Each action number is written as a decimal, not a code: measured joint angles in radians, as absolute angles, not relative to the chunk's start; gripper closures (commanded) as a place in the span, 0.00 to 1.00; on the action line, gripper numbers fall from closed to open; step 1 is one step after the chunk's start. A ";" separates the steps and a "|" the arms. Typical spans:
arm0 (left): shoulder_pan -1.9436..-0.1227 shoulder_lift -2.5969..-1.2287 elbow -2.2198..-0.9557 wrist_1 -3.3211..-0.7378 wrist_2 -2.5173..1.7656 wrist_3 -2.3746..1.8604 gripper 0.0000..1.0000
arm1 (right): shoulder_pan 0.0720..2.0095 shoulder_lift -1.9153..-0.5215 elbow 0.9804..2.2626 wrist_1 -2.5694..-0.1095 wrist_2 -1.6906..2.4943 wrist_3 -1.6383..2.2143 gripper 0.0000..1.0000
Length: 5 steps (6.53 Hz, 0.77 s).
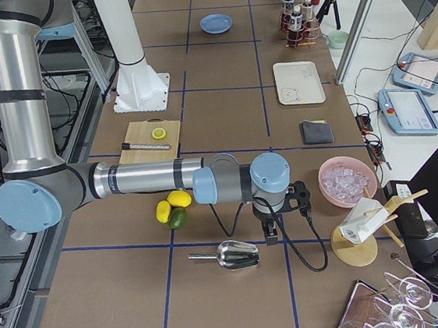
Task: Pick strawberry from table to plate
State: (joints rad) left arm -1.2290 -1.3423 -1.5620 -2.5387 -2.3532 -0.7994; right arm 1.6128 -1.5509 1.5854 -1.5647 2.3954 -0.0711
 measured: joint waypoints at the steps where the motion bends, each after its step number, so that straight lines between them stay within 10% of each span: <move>1: -1.159 -1.317 -1.562 -2.621 -2.318 -0.904 0.00 | 1.612 -1.549 1.585 -1.565 2.395 -0.071 0.00; 5: -1.018 -1.307 -1.551 -2.662 -2.172 -1.025 0.00 | 1.611 -1.546 1.591 -1.565 2.396 -0.055 0.00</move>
State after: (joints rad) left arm -1.0177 -1.3069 -1.5509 -2.6623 -2.1715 -1.0246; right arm 1.6112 -1.5465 1.5912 -1.5647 2.3965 -0.0555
